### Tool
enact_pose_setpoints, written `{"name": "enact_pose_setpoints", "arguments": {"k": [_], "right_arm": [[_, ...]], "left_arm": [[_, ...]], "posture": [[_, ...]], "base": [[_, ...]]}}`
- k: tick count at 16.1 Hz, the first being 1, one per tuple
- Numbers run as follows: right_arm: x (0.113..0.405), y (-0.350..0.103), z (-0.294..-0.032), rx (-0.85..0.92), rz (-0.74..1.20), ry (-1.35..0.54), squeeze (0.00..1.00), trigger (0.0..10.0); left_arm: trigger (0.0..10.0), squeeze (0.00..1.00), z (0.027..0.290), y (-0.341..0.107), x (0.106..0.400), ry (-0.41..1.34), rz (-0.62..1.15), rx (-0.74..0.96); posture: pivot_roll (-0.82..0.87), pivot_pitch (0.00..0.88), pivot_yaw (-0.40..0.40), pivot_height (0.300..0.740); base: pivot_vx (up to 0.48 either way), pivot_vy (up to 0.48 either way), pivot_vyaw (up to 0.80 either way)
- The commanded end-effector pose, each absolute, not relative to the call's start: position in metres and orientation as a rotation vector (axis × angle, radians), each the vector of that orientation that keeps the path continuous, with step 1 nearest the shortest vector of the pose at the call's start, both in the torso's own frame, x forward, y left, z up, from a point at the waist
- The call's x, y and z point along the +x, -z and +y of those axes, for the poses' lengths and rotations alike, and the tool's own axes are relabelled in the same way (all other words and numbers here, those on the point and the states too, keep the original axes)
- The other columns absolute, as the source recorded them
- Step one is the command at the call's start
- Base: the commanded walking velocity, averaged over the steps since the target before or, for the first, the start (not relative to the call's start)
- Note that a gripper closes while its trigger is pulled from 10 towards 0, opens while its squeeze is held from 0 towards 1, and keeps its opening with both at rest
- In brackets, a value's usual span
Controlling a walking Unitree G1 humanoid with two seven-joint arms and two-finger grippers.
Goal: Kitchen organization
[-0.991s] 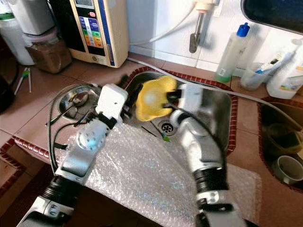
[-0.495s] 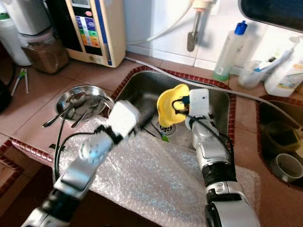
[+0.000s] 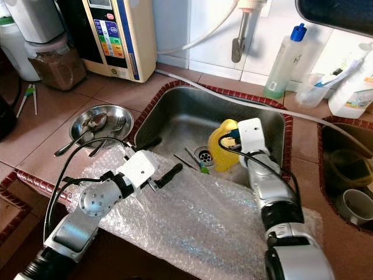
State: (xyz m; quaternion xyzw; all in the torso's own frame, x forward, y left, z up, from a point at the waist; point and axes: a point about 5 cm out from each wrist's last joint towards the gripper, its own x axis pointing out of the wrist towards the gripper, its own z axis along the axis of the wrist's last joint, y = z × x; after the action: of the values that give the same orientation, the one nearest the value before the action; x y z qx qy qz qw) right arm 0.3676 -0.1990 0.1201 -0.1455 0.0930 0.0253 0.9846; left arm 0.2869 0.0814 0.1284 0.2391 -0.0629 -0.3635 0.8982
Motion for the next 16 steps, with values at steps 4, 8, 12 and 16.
{"name": "enact_pose_setpoints", "arguments": {"k": [4, 8, 12, 16], "right_arm": [[0.37, -0.12, -0.204, -0.339, 0.201, -0.064, 1.0, 10.0], [0.364, -0.1, -0.19, -0.346, 0.289, -0.157, 1.0, 10.0], [0.368, -0.105, -0.181, -0.218, 0.273, -0.235, 1.0, 10.0], [0.369, -0.111, -0.183, -0.147, 0.22, -0.216, 1.0, 10.0]], "left_arm": [[10.0, 1.0, 0.083, -0.132, 0.286, 0.763, -0.133, 0.504], [10.0, 1.0, 0.085, -0.137, 0.288, 0.741, -0.16, 0.511], [10.0, 1.0, 0.086, -0.14, 0.292, 0.726, -0.171, 0.522], [10.0, 1.0, 0.084, -0.141, 0.293, 0.727, -0.176, 0.521]], "posture": [[0.04, 0.079, 0.039, 0.74], [0.04, 0.071, 0.04, 0.74], [0.05, 0.069, 0.044, 0.74], [0.05, 0.081, 0.043, 0.74]], "base": [[0.0, 0.0, 0.0], [0.0, 0.0, 0.0], [0.0, 0.0, 0.0], [0.0, 0.0, 0.0]]}}
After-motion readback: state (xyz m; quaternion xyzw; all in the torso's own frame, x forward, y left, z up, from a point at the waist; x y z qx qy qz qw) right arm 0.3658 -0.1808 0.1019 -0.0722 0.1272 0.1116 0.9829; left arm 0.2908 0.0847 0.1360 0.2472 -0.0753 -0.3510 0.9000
